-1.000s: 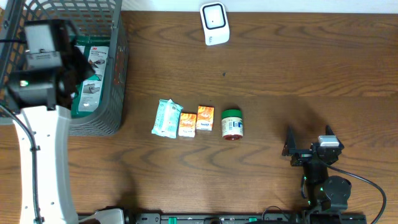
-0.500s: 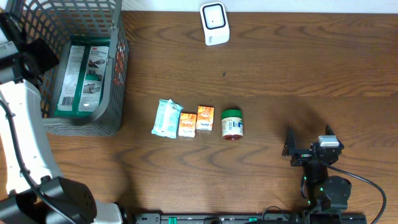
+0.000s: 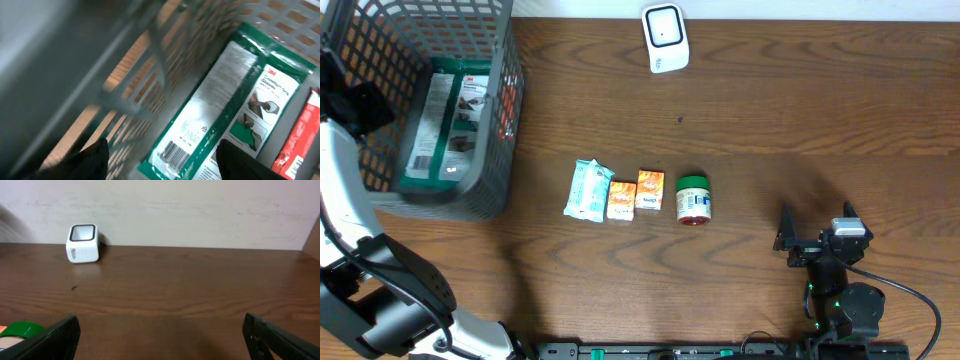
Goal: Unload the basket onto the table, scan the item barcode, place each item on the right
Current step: 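Move the left gripper back into the basket above the remaining items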
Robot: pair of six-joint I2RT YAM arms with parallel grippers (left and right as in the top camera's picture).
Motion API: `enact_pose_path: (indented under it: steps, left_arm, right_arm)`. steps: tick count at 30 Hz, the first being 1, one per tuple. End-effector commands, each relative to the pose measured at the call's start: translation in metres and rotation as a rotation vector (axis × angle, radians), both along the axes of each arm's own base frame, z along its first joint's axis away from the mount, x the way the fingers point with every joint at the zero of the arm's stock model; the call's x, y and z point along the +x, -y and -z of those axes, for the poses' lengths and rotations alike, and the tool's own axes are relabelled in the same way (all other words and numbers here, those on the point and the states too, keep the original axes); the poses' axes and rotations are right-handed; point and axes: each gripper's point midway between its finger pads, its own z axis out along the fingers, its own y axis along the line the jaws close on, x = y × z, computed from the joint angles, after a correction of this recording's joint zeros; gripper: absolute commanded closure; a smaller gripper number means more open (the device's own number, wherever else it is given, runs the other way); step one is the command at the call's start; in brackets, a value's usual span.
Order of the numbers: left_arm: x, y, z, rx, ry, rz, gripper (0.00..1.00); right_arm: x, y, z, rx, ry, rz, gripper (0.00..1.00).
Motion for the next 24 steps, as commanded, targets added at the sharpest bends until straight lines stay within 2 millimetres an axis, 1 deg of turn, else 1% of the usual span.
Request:
enact_pose_path:
  steps: [1, 4, 8, 15, 18, 19, 20, 24]
  left_arm:
    - [-0.014, -0.03, 0.0, 0.023, -0.008, -0.064, 0.31]
    - [-0.022, -0.044, -0.002, 0.032, 0.004, -0.097, 0.31]
    - [-0.033, -0.058, -0.003, 0.032, 0.007, -0.135, 0.3]
    - [-0.05, -0.068, 0.002, -0.027, 0.013, -0.265, 0.31]
    - [-0.067, -0.077, 0.006, -0.044, -0.005, -0.382, 0.31]
    - [-0.077, -0.081, 0.008, -0.057, -0.014, -0.449, 0.31]
    - [-0.08, -0.082, 0.009, -0.061, -0.016, -0.473, 0.31]
    - [-0.104, -0.089, 0.016, -0.134, -0.014, -0.622, 0.31]
  right_arm:
    - [0.0, -0.002, 0.0, 0.006, 0.0, -0.006, 0.01]
    - [0.0, -0.002, 0.0, 0.006, 0.0, -0.006, 0.01]
    - [0.0, -0.002, 0.0, 0.006, -0.001, -0.006, 0.01]
    - [0.0, -0.002, 0.0, 0.006, 0.0, -0.006, 0.01]
    - [0.0, -0.002, 0.0, 0.006, 0.0, -0.006, 0.01]
    - [0.0, -0.002, 0.0, 0.006, 0.0, -0.006, 0.01]
    - [0.0, -0.002, 0.0, 0.006, 0.0, -0.006, 0.01]
    - [0.0, -0.002, 0.0, 0.006, 0.0, -0.006, 0.01]
